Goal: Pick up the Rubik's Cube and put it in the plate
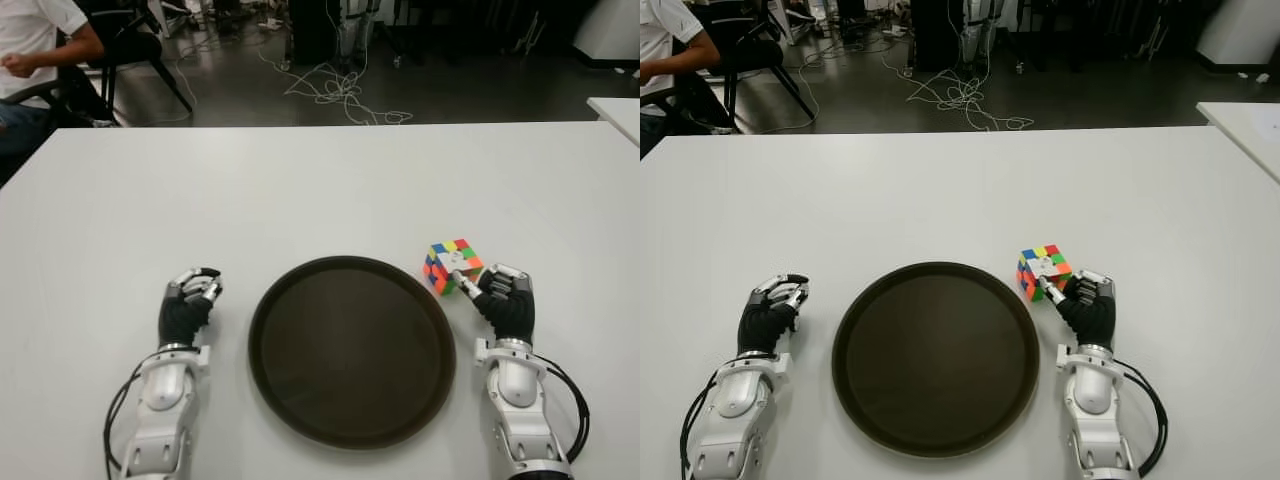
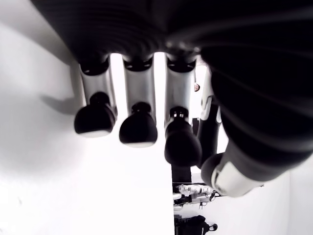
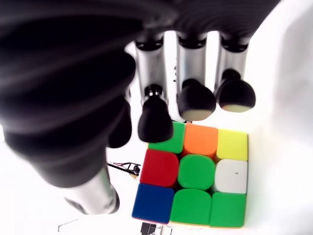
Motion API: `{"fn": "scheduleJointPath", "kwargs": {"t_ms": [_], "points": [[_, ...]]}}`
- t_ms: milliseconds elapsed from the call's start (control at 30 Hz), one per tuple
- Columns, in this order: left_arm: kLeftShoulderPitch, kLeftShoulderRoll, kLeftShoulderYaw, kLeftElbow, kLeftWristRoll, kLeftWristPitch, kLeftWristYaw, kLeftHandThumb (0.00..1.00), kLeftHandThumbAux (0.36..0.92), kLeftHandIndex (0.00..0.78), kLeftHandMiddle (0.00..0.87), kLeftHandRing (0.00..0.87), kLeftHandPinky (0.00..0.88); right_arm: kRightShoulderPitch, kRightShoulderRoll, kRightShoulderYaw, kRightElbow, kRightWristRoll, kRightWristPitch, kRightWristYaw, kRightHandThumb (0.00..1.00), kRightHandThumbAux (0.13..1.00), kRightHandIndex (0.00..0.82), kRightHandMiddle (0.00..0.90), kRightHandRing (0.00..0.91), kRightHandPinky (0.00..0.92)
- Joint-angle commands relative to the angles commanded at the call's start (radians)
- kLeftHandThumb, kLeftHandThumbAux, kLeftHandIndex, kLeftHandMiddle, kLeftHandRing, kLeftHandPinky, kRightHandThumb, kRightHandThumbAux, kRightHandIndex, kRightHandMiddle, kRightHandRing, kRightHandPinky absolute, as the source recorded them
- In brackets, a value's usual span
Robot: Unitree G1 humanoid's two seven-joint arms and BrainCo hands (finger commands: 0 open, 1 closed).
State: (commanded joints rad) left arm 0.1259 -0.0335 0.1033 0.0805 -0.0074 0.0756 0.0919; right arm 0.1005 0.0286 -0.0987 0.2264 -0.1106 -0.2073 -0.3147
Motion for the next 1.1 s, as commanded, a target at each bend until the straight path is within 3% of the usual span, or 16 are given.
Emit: {"fn": "scheduleJointPath", "kwargs": {"t_ms": [1100], "points": [[0.003, 0.007, -0.006, -0.007, 0.006, 0.008, -0.006, 0.71, 0.705, 0.443, 0.819, 0.821, 0.812, 0.004, -0.006, 0.005, -0.014, 0.003, 0.026, 0.006, 0.279, 0.836, 0.755, 0.831, 0.845, 0.848]]}}
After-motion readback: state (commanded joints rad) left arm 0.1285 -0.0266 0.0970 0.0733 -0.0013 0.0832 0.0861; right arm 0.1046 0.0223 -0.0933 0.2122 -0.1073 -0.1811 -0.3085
